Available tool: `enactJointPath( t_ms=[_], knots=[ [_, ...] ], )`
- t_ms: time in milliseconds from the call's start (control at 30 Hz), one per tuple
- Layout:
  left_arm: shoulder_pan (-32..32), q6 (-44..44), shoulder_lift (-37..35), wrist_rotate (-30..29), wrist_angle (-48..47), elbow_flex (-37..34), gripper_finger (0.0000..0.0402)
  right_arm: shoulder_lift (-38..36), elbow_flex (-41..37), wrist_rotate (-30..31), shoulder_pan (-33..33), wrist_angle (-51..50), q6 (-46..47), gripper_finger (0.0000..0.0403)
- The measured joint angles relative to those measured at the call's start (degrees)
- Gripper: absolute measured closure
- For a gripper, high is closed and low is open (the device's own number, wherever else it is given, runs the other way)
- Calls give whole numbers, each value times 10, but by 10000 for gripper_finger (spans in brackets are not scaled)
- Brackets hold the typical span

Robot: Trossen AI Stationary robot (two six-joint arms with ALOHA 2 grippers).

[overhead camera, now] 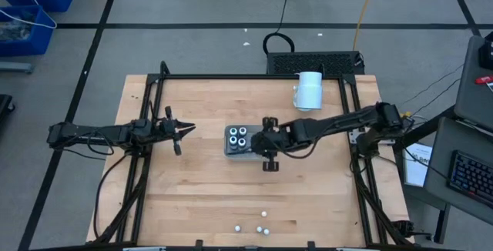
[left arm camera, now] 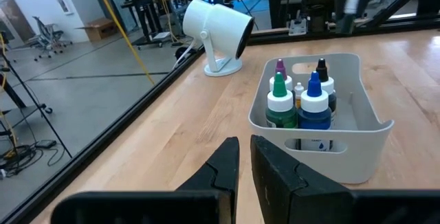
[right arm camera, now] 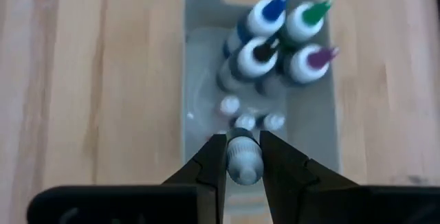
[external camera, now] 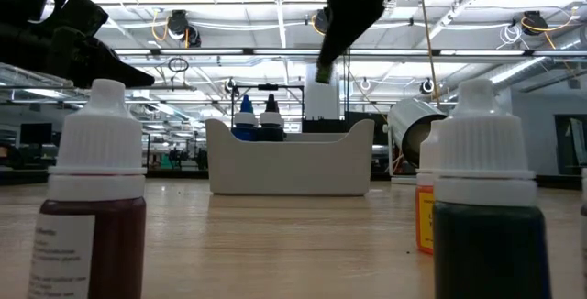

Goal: Pick & Place food coloring
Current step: Put the small green food coloring bottle into the gray bin

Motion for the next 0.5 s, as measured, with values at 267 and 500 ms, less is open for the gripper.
enactJointPath(
  t_ms=[267, 500],
  knots=[
    [0, 0, 0, 0, 0, 0, 355, 1, 0, -53, -94, 17, -23, 344],
    [0, 13, 0, 0, 0, 0, 355, 18, 0, -99, -143, 25, -36, 344]
  ],
)
